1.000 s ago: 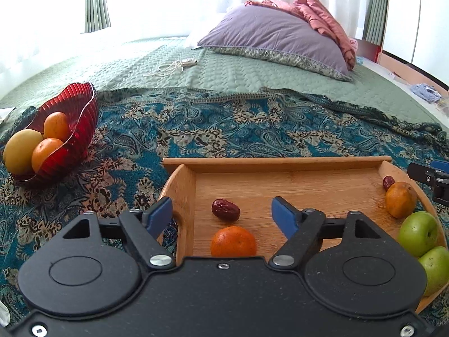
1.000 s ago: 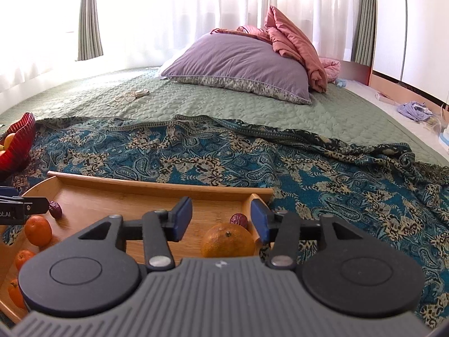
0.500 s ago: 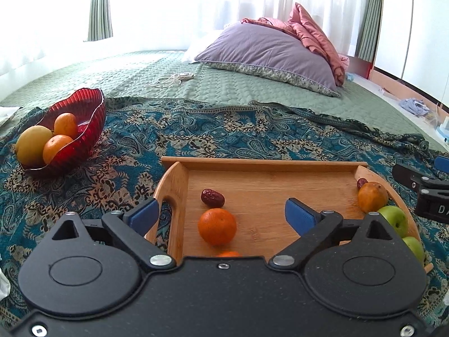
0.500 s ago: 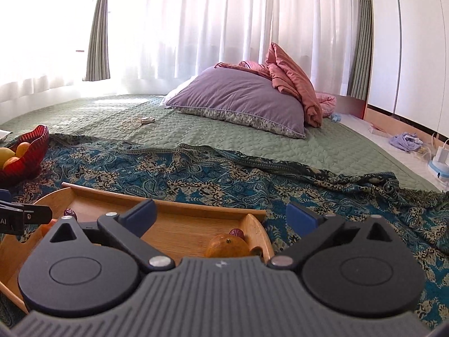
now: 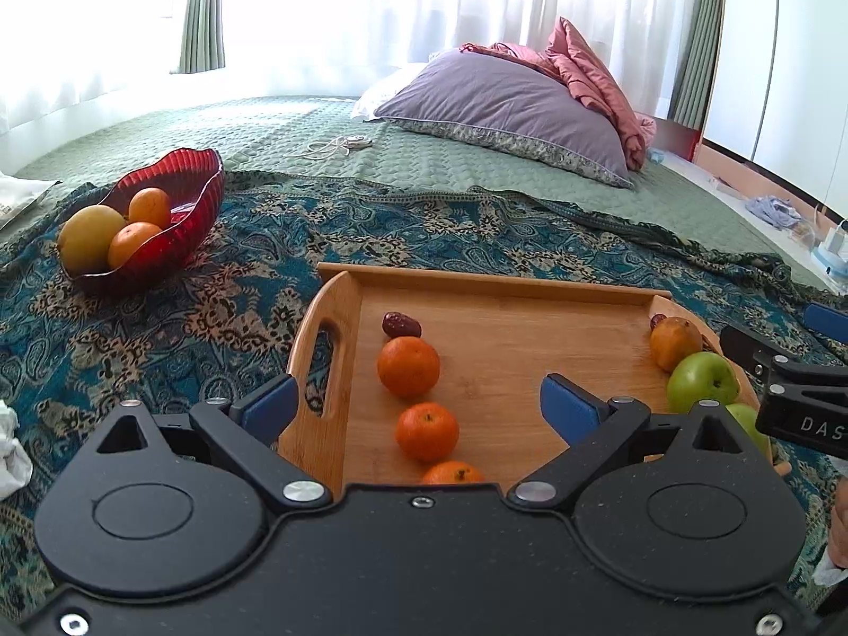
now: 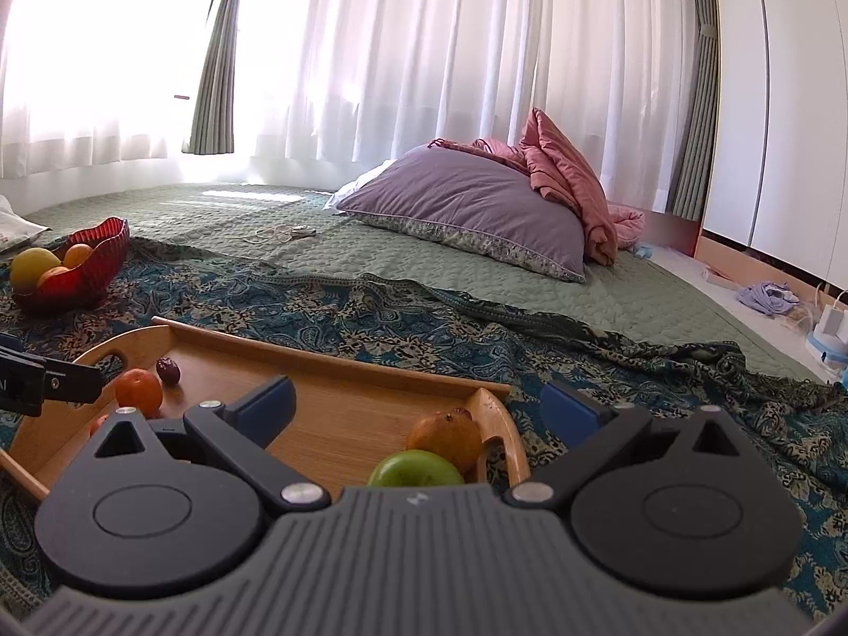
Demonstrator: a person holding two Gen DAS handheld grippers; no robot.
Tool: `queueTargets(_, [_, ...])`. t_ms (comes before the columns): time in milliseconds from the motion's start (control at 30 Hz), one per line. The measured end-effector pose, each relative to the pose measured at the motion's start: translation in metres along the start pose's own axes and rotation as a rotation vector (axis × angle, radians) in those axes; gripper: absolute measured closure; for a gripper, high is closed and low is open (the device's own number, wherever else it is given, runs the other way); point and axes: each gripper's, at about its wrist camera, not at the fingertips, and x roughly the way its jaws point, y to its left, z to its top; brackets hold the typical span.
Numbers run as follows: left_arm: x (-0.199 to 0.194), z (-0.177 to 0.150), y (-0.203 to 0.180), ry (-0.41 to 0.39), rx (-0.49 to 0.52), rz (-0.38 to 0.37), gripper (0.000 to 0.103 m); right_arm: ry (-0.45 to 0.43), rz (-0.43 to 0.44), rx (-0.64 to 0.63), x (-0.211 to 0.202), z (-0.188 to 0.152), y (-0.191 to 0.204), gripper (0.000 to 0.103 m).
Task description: Organize fruits
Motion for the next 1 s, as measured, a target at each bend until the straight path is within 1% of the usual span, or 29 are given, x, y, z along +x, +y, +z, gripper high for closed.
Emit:
queueTargets(167, [-0.018, -0.014, -0.003, -0.027, 0.004, 0.005, 0.003, -0.022, -0.013, 0.005, -0.015, -0.009, 0.005, 0.000])
queueTargets(267, [-0.028, -0.024, -0.005, -0.041, 0.009, 0.014, 0.002, -0.033, -0.008, 0.042, -0.025, -0.015, 0.004, 0.000])
queueTargets(400, [-0.037, -0.040, -0.006, -0.032, 0.002, 0.020, 0.002, -0.065, 0.003, 0.094, -0.041, -0.025, 0.001, 0.000])
queueTargets(500, [-0.042, -0.053, -0.007, -0.030, 0.013, 0.045, 0.002, -0.094, -0.004, 0.104, -0.056, -0.036, 0.002, 0.000])
queueTargets(633, [-0.046, -0.068, -0.011, -0.031, 0.034, 0.073, 0.002, -0.100, -0.005, 0.108, -0.071, -0.053, 0.003, 0.000])
queueTargets(800, [-0.047, -0.082, -0.014, -0.023, 0.036, 0.078, 0.002, -0.068, 0.004, 0.083, -0.079, -0.071, 0.008, 0.000])
queueTargets(1000, [-0.040, -0.092, -0.018, -0.003, 0.049, 0.074, 0.002, -0.004, 0.011, 0.070, -0.074, -0.090, 0.016, 0.000])
